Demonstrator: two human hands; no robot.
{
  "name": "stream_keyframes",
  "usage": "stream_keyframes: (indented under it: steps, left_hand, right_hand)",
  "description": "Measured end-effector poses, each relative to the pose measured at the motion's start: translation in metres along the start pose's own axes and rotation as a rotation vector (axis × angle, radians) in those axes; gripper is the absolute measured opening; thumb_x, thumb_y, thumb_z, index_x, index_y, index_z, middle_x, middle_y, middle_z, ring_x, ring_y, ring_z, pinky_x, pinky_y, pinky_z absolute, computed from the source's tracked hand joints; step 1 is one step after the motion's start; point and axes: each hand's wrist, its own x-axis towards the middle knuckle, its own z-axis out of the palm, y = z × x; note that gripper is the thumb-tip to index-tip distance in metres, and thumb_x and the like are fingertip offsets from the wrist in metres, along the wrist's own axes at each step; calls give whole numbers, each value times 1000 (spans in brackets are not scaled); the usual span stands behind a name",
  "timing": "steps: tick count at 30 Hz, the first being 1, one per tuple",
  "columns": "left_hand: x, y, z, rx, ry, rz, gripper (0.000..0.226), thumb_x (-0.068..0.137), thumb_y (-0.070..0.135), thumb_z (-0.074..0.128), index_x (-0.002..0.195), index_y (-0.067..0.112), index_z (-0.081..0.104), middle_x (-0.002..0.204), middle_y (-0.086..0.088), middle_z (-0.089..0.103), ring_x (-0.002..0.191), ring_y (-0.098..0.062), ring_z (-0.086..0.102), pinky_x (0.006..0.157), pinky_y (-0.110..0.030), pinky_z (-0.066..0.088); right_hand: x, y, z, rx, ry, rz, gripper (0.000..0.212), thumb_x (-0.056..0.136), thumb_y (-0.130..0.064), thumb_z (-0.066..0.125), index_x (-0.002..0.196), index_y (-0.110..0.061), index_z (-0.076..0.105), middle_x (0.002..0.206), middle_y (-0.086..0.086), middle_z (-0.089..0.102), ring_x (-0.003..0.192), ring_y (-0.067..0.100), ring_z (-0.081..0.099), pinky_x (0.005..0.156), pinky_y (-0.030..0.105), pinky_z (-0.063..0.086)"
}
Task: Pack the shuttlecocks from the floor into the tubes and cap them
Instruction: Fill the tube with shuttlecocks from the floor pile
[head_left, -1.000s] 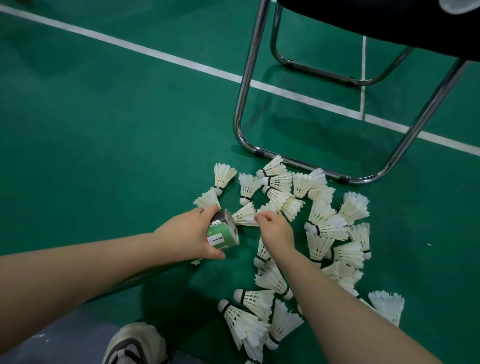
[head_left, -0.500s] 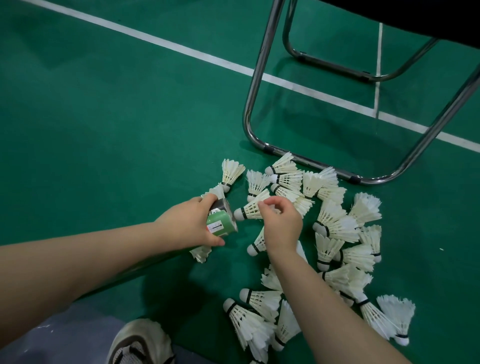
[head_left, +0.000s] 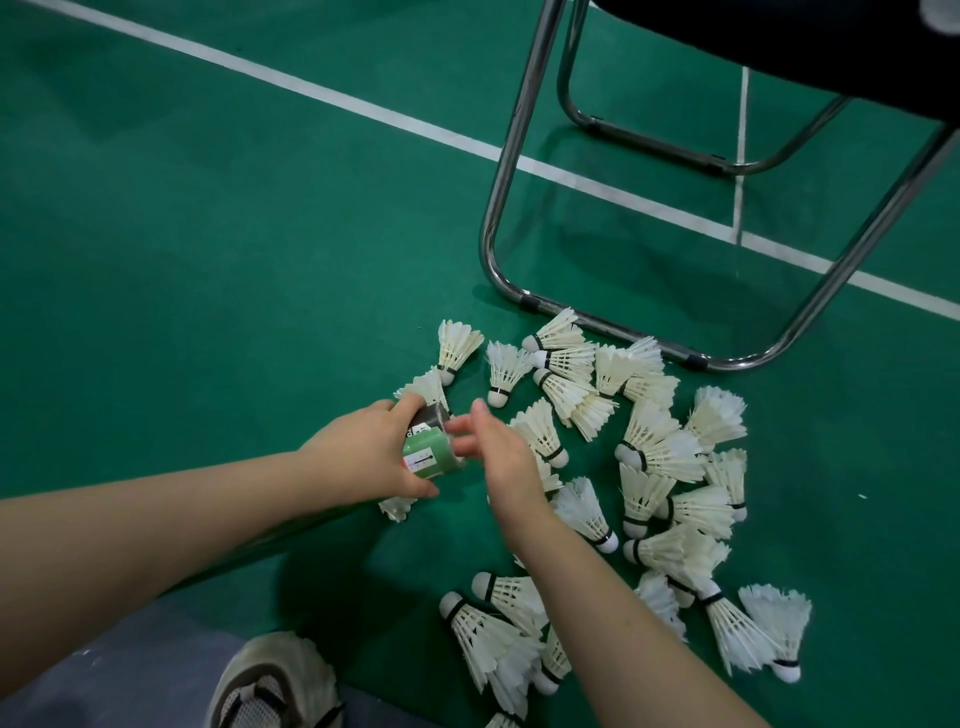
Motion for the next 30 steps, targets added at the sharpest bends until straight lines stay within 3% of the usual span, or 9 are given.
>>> stream_keyframes:
  steps: [2,6,8,12,15,19,22,26,30]
  left_hand:
    - [-1,4,1,-1,-16,16,79,61,59,73,123,27,37,107,2,55,89,-18,57,77,-34,51]
    - [-4,8,5,14,-65,33,75,64,58,73,122,28,35,103,2,53,87,-17,56,75,-33,49]
    - [-2,10,3,4,-38,34,76,64,57,74,123,27,36,107,3,54,87,-17,56,75,-32,49]
    - [8,7,-5,-49,16,15,87,62,62,74,130,25,34,117,1,56,92,-17,58,80,-35,52]
    - [10,-1,-4,-52,-8,-22,90,62,64,73,132,25,32,119,0,55,93,-17,58,82,-36,52]
    - [11,-1,1,-47,-32,-29,86,63,64,73,129,24,34,119,1,55,93,-17,57,80,-35,52]
    - [14,-2,1,-38,-24,-35,85,63,64,72,128,24,35,118,1,56,91,-18,57,78,-35,51]
    - [15,-4,2,-46,-9,-23,85,63,64,72,128,24,35,120,1,56,93,-17,57,80,-36,52]
    - [15,-4,2,-50,-12,-26,85,63,64,71,129,24,35,120,0,56,95,-18,57,81,-37,52]
  right_hand:
    - [2,-3,2,-57,-177,136,46,91,-52,45,115,-17,63,115,4,64,103,15,57,79,20,38]
    - [5,-10,-2,-127,-425,243,44,88,-48,53,126,-27,52,125,-2,54,117,13,48,92,26,35]
    - [9,-15,-3,-176,-250,240,44,92,-46,48,125,-18,56,124,2,56,116,19,51,90,27,38]
    - [32,-10,-24,-448,213,-20,31,96,-36,41,87,-17,63,83,3,65,69,15,52,59,27,40]
    - [55,7,-51,-1031,174,-139,27,93,-22,41,112,-21,60,113,-1,61,97,18,52,81,33,44]
    - [64,27,-67,-1346,83,-246,45,89,-7,41,128,-27,51,131,-8,53,119,19,39,93,33,33]
    - [71,37,-71,-1470,178,-308,38,88,-10,48,123,-22,56,123,-3,58,119,23,42,92,35,30]
    - [74,41,-72,-1540,366,-310,15,65,-16,80,76,-16,71,77,1,65,83,25,58,85,38,42]
    - [72,36,-75,-1358,432,-319,14,88,-25,59,92,-14,68,95,3,64,101,25,52,100,42,30]
